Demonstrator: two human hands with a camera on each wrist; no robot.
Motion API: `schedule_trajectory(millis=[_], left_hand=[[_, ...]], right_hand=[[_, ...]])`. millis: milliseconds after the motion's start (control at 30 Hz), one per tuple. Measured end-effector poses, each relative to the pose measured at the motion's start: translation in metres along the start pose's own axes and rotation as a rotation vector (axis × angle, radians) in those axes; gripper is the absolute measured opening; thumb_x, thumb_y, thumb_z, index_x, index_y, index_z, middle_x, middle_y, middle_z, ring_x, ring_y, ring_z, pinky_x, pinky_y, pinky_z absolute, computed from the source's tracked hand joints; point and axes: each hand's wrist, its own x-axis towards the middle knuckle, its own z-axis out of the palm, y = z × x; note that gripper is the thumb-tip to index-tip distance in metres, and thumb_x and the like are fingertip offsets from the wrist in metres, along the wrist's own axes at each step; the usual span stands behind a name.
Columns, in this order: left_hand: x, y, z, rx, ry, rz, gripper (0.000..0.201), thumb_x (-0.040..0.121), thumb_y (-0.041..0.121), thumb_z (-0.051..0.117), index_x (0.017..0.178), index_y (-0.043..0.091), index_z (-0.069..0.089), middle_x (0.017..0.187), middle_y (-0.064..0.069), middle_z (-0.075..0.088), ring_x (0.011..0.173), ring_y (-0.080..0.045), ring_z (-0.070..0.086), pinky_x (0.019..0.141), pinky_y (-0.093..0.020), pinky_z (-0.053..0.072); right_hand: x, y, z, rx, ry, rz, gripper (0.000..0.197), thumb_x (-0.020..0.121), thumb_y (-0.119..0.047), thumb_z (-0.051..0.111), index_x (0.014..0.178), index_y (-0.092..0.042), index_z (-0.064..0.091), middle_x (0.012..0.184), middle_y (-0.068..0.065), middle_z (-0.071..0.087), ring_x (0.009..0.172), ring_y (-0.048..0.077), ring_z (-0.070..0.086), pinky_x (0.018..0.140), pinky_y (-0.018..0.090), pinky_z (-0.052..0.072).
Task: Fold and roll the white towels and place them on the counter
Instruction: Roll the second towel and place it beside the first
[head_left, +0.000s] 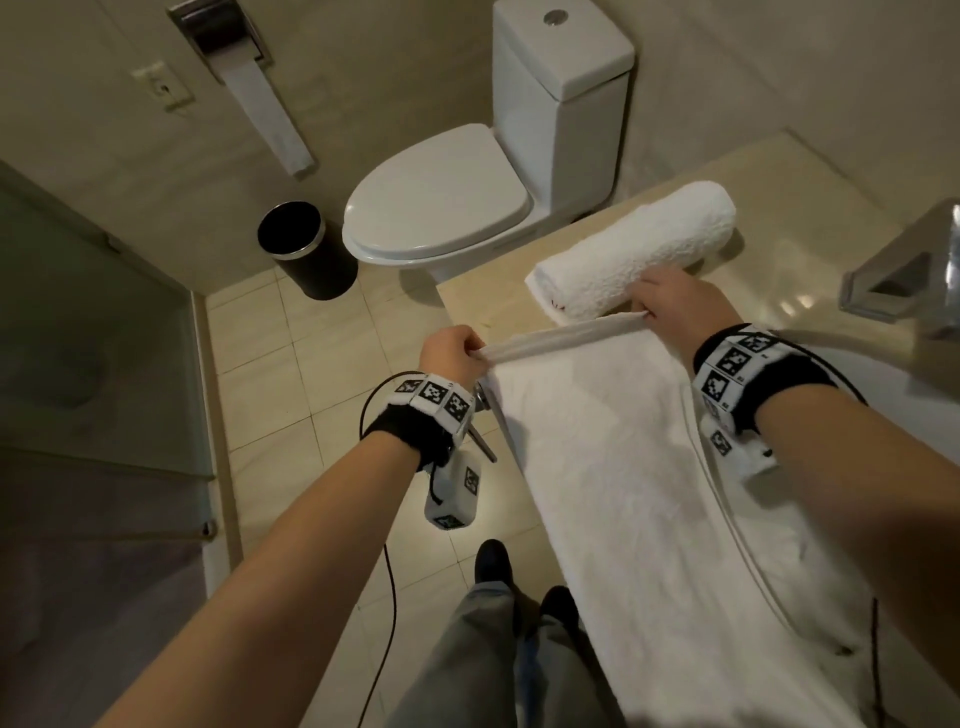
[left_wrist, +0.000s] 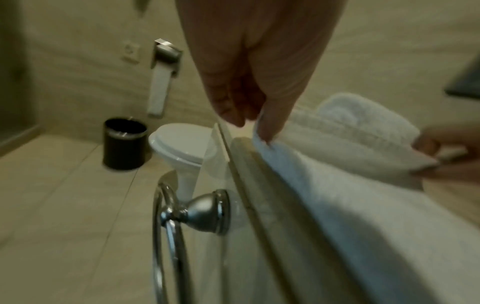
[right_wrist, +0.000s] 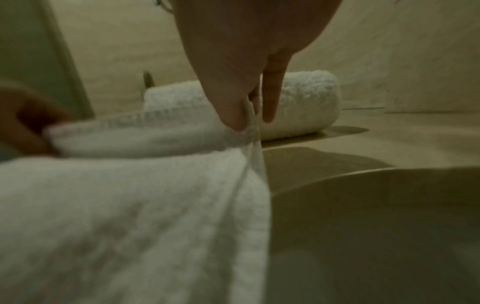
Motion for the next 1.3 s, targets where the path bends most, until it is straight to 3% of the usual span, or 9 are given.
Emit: schedule_trajectory(millis=[133, 300, 367, 433, 533, 700, 933, 1100, 1300], left_hand=[[-0.012, 0.001, 0.003, 0.23, -0.024, 0.333, 0.013, 0.08, -0.003, 0.056, 0.087, -0.002, 0.067, 0.095, -0.015, 0.058, 0.09, -0.028, 0.056, 0.072, -0.03, 0.038], [-0.024, -0.004, 0.016, 0.56, -0.113, 0.505, 0.017, 0.088, 0.005, 0.051, 0.1, 0.004, 0.062, 0.095, -0.012, 0.051, 0.094, -0.026, 0.053, 0.068, -0.033, 0.035], [-0.025, -0.004, 0.017, 0.537, -0.104, 0.527, 0.018, 0.088, 0.007, 0.05, 0.099, 0.005, 0.064, 0.094, -0.013, 0.056, 0.093, -0.028, 0.054, 0.068, -0.033, 0.035], [-0.023, -0.003, 0.012, 0.49, -0.098, 0.501, 0.021, 0.088, 0.014, 0.049, 0.092, 0.006, 0.068, 0.088, -0.012, 0.061, 0.089, -0.029, 0.055, 0.069, -0.032, 0.038], [-0.016, 0.002, 0.005, 0.443, -0.115, 0.347, 0.027, 0.093, 0.023, 0.044, 0.093, 0.007, 0.066, 0.092, -0.012, 0.066, 0.09, -0.029, 0.06, 0.075, -0.034, 0.048], [-0.006, 0.004, 0.008, 0.227, -0.154, 0.168, 0.029, 0.089, 0.019, 0.058, 0.117, 0.011, 0.058, 0.114, -0.011, 0.059, 0.104, -0.027, 0.057, 0.087, -0.031, 0.045], [-0.005, 0.007, 0.005, 0.33, -0.284, 0.206, 0.026, 0.088, 0.016, 0.058, 0.109, 0.003, 0.059, 0.112, -0.016, 0.06, 0.101, -0.029, 0.057, 0.078, -0.03, 0.046], [-0.01, 0.008, -0.005, 0.297, -0.208, 0.254, 0.022, 0.084, 0.016, 0.064, 0.1, 0.003, 0.055, 0.107, -0.013, 0.058, 0.097, -0.028, 0.054, 0.073, -0.028, 0.037], [-0.031, 0.018, 0.017, 0.642, -0.195, 0.532, 0.023, 0.093, 0.008, 0.046, 0.115, 0.003, 0.046, 0.112, -0.014, 0.048, 0.09, -0.031, 0.058, 0.063, -0.031, 0.037]], right_hand=[[-0.013, 0.008, 0.003, -0.195, -0.093, -0.199, 0.025, 0.048, 0.017, 0.07, 0.058, 0.0, 0.055, 0.068, 0.017, 0.055, 0.066, 0.029, 0.056, 0.037, 0.023, 0.035], [-0.013, 0.01, 0.015, -0.313, -0.25, -0.283, 0.038, 0.021, 0.01, 0.079, 0.042, -0.004, 0.05, 0.05, 0.011, 0.049, 0.044, 0.026, 0.054, 0.034, 0.022, 0.036], [-0.013, 0.011, 0.014, -0.295, -0.311, -0.287, 0.034, 0.024, 0.006, 0.08, 0.041, -0.006, 0.053, 0.048, 0.009, 0.05, 0.043, 0.026, 0.054, 0.041, 0.025, 0.042], [-0.018, 0.008, 0.009, -0.356, -0.269, -0.285, 0.013, 0.045, -0.003, 0.074, 0.047, -0.005, 0.061, 0.051, 0.009, 0.056, 0.049, 0.028, 0.057, 0.05, 0.029, 0.046], [-0.017, 0.009, 0.006, -0.277, -0.29, -0.077, 0.024, 0.087, -0.011, 0.049, 0.093, -0.007, 0.072, 0.094, 0.013, 0.069, 0.09, 0.031, 0.062, 0.079, 0.035, 0.046], [-0.005, 0.014, 0.009, -0.143, -0.326, 0.094, 0.031, 0.092, -0.016, 0.049, 0.122, -0.016, 0.058, 0.12, 0.014, 0.06, 0.109, 0.031, 0.056, 0.086, 0.036, 0.044], [0.006, 0.012, 0.007, -0.19, -0.292, -0.01, 0.019, 0.086, -0.011, 0.058, 0.102, -0.005, 0.064, 0.113, 0.01, 0.053, 0.111, 0.027, 0.048, 0.075, 0.037, 0.045], [0.003, 0.006, 0.013, -0.291, -0.176, -0.249, 0.029, 0.043, 0.012, 0.079, 0.06, 0.002, 0.058, 0.066, 0.016, 0.057, 0.055, 0.03, 0.059, 0.035, 0.026, 0.041], [-0.005, 0.02, 0.016, -0.44, -0.061, -0.492, 0.018, 0.062, 0.003, 0.039, 0.054, -0.006, 0.053, 0.057, 0.011, 0.052, 0.049, 0.026, 0.055, 0.034, 0.024, 0.035]])
